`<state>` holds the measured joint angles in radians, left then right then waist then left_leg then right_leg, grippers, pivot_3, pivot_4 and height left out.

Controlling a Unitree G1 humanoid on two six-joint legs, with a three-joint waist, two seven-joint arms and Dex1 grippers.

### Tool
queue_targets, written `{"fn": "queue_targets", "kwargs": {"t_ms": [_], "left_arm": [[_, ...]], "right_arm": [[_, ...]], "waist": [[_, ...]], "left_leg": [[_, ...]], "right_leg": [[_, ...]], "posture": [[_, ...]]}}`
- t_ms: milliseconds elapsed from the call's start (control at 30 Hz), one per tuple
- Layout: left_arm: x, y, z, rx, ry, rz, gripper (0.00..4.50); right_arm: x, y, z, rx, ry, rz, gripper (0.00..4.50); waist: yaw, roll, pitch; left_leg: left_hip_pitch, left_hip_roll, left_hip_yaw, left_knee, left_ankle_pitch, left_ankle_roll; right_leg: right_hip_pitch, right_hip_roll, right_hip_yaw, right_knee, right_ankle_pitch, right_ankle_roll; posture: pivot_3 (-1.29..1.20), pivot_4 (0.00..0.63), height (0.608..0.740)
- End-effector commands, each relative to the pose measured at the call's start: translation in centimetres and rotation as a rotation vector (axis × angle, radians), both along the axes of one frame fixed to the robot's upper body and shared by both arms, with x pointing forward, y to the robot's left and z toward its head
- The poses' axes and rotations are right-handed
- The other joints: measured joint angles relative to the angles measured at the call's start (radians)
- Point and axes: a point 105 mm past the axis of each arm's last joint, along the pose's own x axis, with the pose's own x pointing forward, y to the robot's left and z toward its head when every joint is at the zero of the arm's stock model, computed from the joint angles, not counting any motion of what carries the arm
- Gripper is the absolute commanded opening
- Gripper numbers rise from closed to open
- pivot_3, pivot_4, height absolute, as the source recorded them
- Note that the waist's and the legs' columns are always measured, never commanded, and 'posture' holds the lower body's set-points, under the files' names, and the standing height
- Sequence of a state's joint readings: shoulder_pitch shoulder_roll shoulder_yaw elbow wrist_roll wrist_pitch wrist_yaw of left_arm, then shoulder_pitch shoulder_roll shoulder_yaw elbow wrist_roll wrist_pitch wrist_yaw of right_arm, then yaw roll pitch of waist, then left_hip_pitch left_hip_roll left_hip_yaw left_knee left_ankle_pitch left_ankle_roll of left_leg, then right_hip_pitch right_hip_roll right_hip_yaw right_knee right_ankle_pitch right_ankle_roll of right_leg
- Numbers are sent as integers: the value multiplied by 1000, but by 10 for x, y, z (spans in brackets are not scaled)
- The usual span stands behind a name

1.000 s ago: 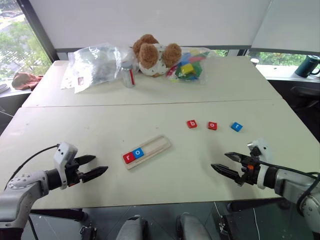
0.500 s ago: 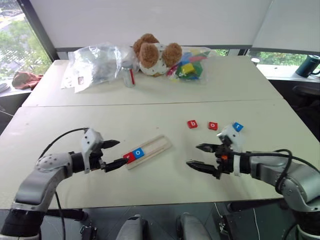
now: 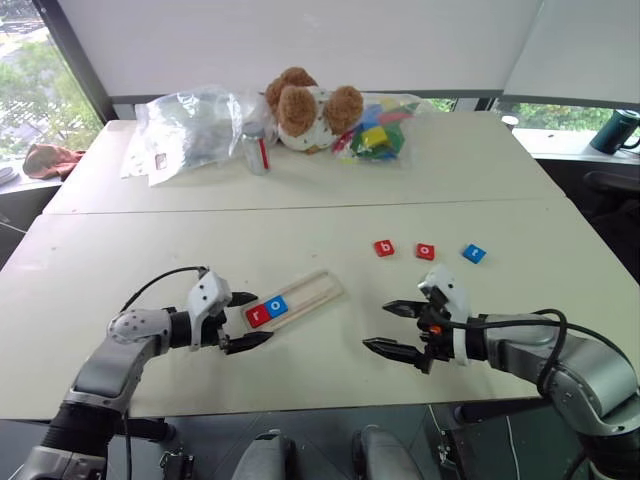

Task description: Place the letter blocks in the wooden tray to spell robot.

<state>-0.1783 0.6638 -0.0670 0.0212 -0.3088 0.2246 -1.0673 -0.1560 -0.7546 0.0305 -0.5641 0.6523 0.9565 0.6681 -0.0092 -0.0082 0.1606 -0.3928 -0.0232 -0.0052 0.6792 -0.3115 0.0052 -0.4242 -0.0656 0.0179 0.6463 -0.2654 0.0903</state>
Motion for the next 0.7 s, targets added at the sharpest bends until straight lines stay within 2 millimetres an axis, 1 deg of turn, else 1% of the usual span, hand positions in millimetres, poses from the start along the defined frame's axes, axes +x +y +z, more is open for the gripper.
{"fn": "queue_targets", "kwargs": {"t_ms": [33, 167, 267, 300, 433, 533, 633, 700], "left_arm": [[-5, -2, -17, 59, 7, -36, 4500], [-1, -2, -21, 17, 19, -11, 4500], [-1, -1, -22, 18, 19, -18, 3703], [0, -1, -22, 16, 19, -20, 3297], [3, -2, -16, 20, 4, -43, 3297], [6, -8, -8, 16, -16, -90, 3297], [12, -36, 9, 19, -50, -273, 3297], [16, -52, 8, 40, -51, -381, 3297]], "right_arm": [[3, -2, 7, 10, -44, -12, 4472], [2, -3, 6, 9, -44, -19, 4472], [3, -7, 6, 4, -48, -34, 4500], [4, -9, 6, 1, -49, -41, 4500], [6, -17, 6, -10, -55, -76, 4500], [10, -27, 5, -17, -69, -120, 4500], [28, -52, 9, -13, -128, -259, 4500], [38, -66, 12, 9, -161, -345, 4500]], "waist": [[1, 0, 0], [8, 1, -1], [15, 1, -1], [15, 1, -2], [17, 1, -2], [21, 1, -2], [29, 1, -1], [31, 1, -1]], "left_leg": [[0, 0, 0, 0, 0, 0], [1, 0, 0, 1, 0, 0], [1, 0, 0, 2, 0, 0], [1, 0, 0, 2, 0, 0], [1, 0, 0, 2, 0, 0], [1, 0, 0, 2, 0, 0], [0, -1, 0, 3, 0, 1], [0, -2, -1, 4, 0, 1]], "right_leg": [[0, 0, 0, 0, 0, 0], [1, 0, 0, 0, 0, 0], [2, 0, 0, 0, 0, 0], [2, 0, 0, 0, 0, 0], [2, 0, 0, 0, 0, 0], [2, 0, 0, 0, 0, 0], [2, 0, -1, 0, 0, 0], [3, 0, -1, 0, 0, 0]], "posture": [[0, 150, 740], [0, 150, 740], [0, 150, 740], [0, 150, 740], [0, 150, 740], [0, 150, 740], [0, 150, 740], [0, 150, 740]]}}
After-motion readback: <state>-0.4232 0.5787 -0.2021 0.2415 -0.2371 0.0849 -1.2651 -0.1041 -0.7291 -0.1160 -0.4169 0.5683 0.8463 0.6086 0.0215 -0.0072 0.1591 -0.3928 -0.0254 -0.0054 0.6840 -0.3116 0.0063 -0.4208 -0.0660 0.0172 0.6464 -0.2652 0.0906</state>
